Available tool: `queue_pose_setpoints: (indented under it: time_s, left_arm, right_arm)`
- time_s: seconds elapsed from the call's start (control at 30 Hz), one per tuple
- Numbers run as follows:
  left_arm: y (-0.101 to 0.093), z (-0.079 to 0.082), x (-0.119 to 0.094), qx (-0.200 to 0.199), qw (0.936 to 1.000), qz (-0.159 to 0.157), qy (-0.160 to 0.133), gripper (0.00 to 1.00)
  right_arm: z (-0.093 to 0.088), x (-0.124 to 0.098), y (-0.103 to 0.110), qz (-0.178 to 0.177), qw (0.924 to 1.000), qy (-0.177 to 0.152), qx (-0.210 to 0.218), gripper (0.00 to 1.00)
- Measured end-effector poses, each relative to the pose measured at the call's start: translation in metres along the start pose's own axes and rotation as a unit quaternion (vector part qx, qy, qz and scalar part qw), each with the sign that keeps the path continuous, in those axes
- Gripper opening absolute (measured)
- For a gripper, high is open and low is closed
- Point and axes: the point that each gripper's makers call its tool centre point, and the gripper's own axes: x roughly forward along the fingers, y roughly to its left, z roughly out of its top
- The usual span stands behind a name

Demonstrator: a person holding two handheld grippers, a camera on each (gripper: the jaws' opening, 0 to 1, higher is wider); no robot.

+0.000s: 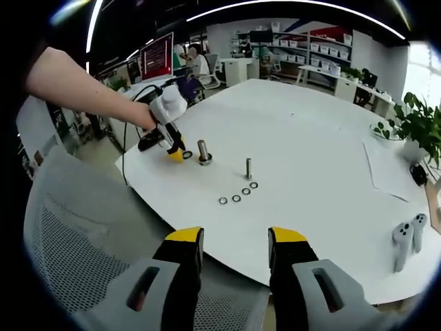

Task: Place the washer onto the threaded stud by aligning its center hole with the stud, sliding it down to the base, and recovering from edge contact or off-axis alignment until the washer reaches the visible bottom stop.

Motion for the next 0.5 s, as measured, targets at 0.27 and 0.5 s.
queue_pose_setpoints:
  time_s: [0.27,0.5]
  left_arm:
    - [-0.0013,0.0021,0.0010,0.004,0.9999,0.000,0.011,0.28]
    - [-0.0053,0.0040,0.0010,0.011,0.9998,-0.005,0.018,0.21]
  right_arm:
    - [0.0009,-0.0006,-0.0012,-0.003,1.0000,-0.002,0.002,0.40]
    - [0.0003,-0.0002,-0.0009,-0.003,1.0000,-0.001,0.001,0.40]
